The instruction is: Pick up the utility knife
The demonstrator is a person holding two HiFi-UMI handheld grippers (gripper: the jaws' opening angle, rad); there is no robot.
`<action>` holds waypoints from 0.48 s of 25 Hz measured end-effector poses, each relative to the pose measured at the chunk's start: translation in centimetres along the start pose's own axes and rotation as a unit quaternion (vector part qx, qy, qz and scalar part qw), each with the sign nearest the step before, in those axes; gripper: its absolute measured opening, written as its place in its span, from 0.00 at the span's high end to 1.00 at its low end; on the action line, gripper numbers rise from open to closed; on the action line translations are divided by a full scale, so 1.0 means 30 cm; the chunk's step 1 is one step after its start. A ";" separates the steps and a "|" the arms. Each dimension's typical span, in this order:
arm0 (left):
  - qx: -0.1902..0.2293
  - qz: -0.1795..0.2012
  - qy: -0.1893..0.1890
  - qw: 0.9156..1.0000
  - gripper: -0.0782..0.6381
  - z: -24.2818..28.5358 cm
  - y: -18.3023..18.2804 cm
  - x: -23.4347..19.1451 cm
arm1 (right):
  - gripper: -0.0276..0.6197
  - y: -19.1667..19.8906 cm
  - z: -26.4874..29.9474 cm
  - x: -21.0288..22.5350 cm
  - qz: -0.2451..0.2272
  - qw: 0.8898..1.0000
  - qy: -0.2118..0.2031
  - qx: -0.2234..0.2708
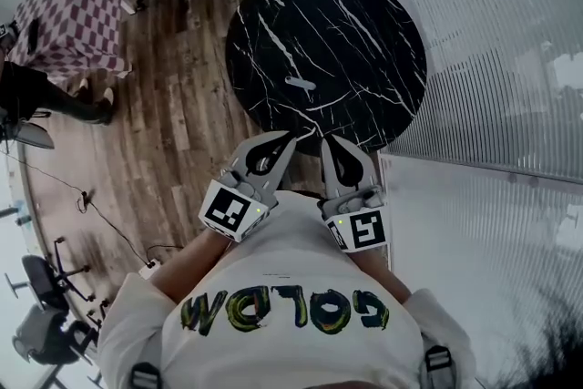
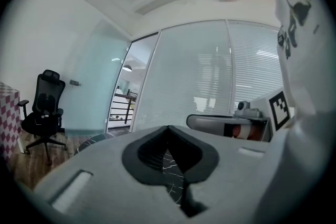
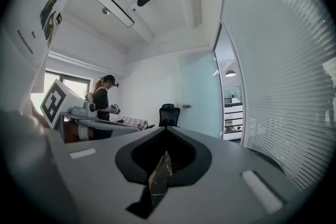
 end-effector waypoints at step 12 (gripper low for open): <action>0.001 -0.002 0.011 1.000 0.89 0.094 -0.007 -0.101 | 0.95 0.011 0.093 0.062 -0.006 1.000 0.006 -0.012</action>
Point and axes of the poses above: the fingertips, and each gripper's own axes: z forward along the fingers, x to its right, y out of its underside, the point moved 6 cm from there along -z, backward along the fingers, and after that the axes turned 2 degrees about x, right-handed, at the moved point
